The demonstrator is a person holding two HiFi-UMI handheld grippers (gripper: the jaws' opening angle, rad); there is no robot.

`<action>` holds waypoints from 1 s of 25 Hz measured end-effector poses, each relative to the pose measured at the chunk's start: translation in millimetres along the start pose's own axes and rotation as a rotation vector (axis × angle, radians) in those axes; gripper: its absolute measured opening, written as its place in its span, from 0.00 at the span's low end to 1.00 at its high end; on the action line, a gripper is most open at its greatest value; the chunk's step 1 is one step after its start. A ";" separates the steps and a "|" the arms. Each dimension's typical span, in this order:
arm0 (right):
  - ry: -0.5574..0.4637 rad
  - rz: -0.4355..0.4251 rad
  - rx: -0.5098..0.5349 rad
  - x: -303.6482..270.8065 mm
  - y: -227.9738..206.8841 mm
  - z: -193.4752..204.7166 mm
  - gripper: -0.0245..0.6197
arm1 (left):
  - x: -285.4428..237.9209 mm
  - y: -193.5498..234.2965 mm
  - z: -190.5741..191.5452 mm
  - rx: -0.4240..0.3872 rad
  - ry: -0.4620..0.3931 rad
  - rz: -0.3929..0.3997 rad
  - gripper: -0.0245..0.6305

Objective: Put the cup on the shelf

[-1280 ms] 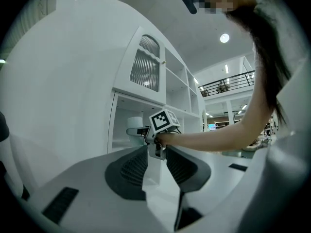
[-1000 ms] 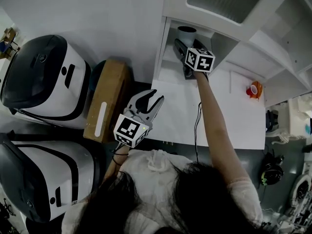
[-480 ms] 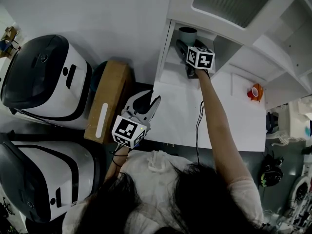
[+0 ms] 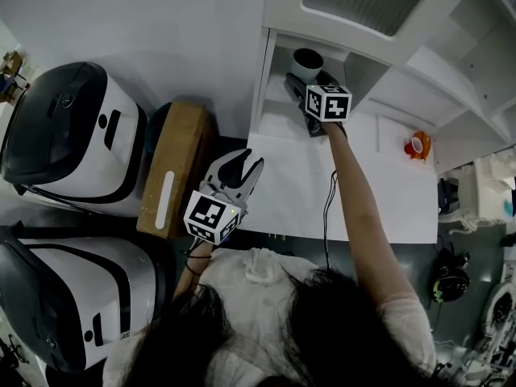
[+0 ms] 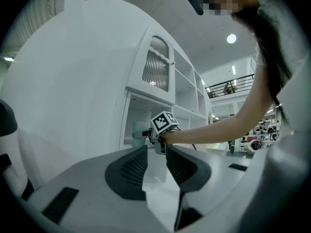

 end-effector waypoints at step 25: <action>-0.002 -0.042 -0.079 83.7 17.5 16.4 0.59 | 10.7 -5.8 4.0 -0.006 0.018 -0.090 0.23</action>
Point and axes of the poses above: the fingertips, and each gripper's own axes: x backward along the fingers, y to its left, z out of its underside, the point moved 7 cm from there along x, backward along the fingers, and after that the axes turned 15 degrees about -y, right-handed, at the moved point
